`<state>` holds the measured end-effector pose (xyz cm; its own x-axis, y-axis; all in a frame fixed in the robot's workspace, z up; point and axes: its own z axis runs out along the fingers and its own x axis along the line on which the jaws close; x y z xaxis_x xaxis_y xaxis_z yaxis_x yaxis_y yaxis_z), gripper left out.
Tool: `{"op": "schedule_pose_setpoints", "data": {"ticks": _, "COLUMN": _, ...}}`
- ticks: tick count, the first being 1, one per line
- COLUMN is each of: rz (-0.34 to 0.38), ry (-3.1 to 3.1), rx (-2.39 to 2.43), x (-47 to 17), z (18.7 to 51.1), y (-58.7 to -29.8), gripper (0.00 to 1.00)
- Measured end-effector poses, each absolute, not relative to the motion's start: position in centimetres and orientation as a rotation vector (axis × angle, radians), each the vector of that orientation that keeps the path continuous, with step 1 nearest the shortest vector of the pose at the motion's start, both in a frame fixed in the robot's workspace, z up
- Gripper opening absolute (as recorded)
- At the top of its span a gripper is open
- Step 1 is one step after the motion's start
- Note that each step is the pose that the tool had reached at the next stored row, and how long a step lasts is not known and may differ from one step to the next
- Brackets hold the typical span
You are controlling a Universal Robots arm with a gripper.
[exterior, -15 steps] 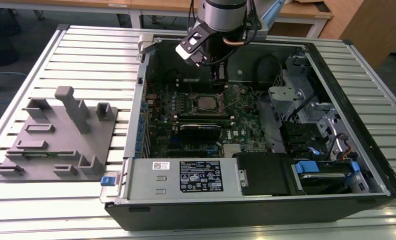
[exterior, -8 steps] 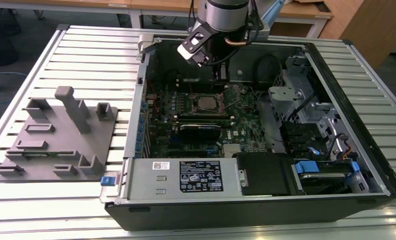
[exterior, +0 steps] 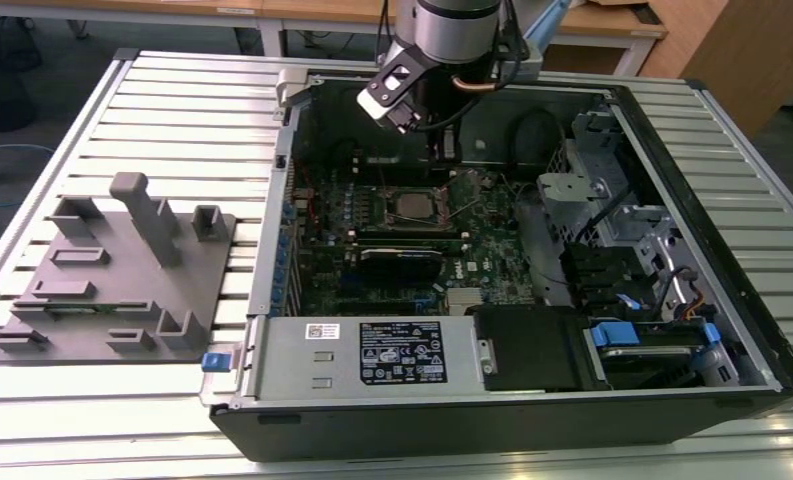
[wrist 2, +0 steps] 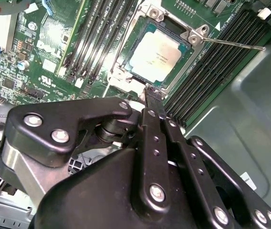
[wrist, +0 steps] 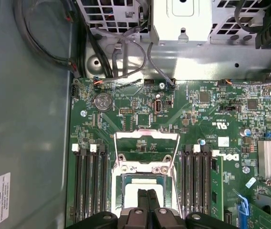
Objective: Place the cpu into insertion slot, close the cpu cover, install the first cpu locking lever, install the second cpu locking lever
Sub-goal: 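Close the cpu cover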
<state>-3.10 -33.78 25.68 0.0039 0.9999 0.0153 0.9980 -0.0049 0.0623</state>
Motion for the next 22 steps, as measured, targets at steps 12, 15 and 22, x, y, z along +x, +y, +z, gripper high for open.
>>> {"op": "schedule_pose_setpoints", "data": {"ticks": 12, "rz": 0.085, "ry": 2.192, "rx": 2.202, "x": -2.7, "z": 25.7, "y": -33.8, "gripper": 0.11}}
{"op": "schedule_pose_setpoints", "data": {"ticks": 15, "rz": 0.085, "ry": 2.192, "rx": 2.202, "x": -2.5, "z": 25.7, "y": -33.8, "gripper": 0.11}}
{"op": "schedule_pose_setpoints", "data": {"ticks": 22, "rz": 0.085, "ry": 2.192, "rx": 2.202, "x": -1.6, "z": 25.7, "y": -33.8, "gripper": 0.11}}
